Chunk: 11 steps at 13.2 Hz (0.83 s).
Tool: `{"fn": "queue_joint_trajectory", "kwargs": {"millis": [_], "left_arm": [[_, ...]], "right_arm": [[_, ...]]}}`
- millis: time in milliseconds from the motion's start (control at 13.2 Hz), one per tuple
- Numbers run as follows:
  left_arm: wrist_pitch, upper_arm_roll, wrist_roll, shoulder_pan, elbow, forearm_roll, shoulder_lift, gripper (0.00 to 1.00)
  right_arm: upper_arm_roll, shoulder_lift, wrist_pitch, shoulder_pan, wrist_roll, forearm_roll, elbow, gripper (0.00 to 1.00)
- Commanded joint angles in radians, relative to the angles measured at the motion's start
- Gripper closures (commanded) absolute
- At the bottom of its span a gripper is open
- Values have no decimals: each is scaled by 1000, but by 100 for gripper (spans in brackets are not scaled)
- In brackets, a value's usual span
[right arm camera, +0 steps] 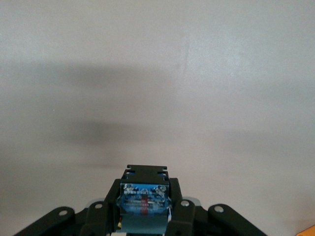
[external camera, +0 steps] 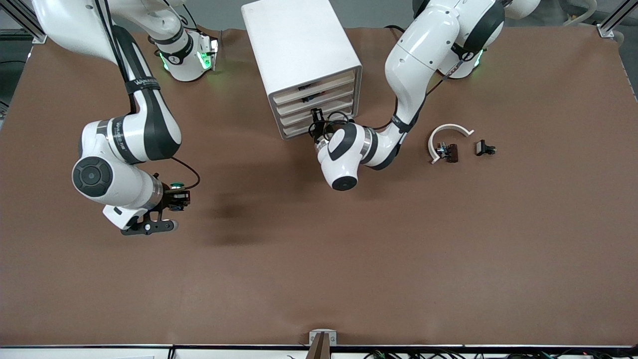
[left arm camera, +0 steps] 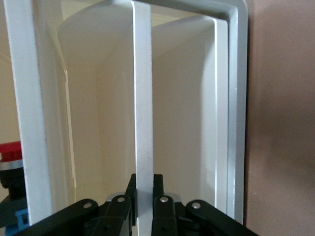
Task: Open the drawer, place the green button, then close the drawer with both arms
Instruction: 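Pull the lowest drawer open with the left gripper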
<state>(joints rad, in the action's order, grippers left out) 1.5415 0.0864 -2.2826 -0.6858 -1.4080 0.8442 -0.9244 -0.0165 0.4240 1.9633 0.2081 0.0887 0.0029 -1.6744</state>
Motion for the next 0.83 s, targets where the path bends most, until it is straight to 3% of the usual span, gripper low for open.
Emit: {"fn": "queue_joint_trajectory", "kwargs": {"millis": [0,757], "left_arm": [[-1,-8,-11,-3,15,9,-10,100],[9,-17,12,120,26,12,-8,100]], "right_arm": [[0,4,-14,2,6,12,16,78],[3,-13,-17,11,8,14,21,78]]}}
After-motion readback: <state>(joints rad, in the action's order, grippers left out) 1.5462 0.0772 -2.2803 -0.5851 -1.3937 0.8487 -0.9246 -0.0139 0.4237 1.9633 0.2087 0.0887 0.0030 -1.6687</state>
